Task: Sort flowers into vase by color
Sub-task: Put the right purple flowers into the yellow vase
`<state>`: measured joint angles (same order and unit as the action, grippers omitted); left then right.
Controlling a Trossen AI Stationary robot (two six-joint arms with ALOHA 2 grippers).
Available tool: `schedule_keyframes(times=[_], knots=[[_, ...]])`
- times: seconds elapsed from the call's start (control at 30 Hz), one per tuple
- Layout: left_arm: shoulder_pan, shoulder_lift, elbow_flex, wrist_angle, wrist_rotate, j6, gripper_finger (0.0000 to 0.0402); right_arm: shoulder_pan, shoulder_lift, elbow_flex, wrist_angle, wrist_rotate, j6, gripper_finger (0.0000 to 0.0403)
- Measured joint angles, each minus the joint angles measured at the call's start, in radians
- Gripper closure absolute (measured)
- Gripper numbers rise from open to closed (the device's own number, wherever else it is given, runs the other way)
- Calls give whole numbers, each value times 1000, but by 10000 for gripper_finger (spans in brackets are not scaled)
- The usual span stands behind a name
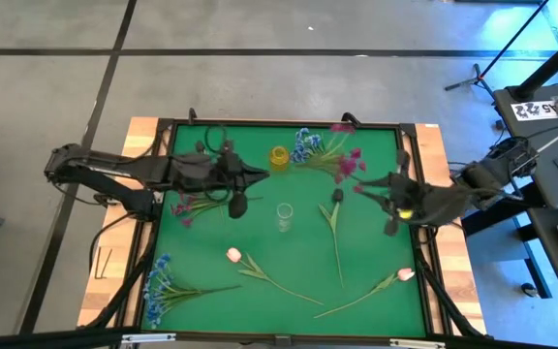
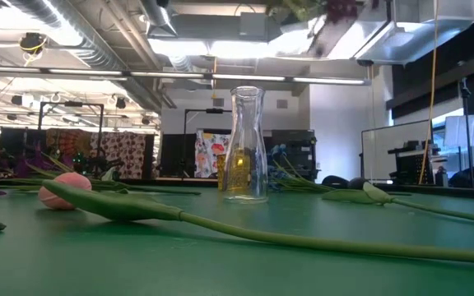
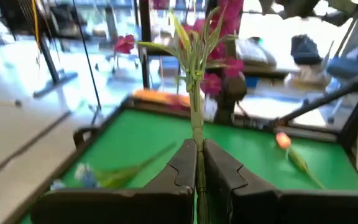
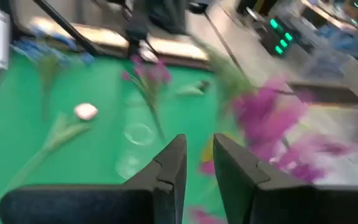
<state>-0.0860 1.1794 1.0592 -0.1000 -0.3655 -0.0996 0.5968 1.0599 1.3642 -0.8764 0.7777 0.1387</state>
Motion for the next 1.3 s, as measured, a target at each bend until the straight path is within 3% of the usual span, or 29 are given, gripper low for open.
schedule_keyframes(times=[0.27,0.43,0.57,0.7,0.83,1.1,1.3], knots=[[2,-20,-5,164,-13,52,395,44,-152,-341,491,18,-182,324],[2,-16,-101,374,-5,65,395,44,-221,-564,873,17,-344,324],[3,-14,-211,589,58,73,395,44,-231,-708,1195,16,-466,324],[2,-2,-299,781,150,43,395,5,-224,-795,1419,-30,-484,324],[-5,23,-346,905,182,24,395,-89,-204,-847,1523,-162,-401,324],[-21,100,-351,978,196,-2,395,-293,-97,-857,1583,-441,-273,322],[-24,173,-351,1092,197,-3,395,-369,27,-856,1691,-552,-242,270]])
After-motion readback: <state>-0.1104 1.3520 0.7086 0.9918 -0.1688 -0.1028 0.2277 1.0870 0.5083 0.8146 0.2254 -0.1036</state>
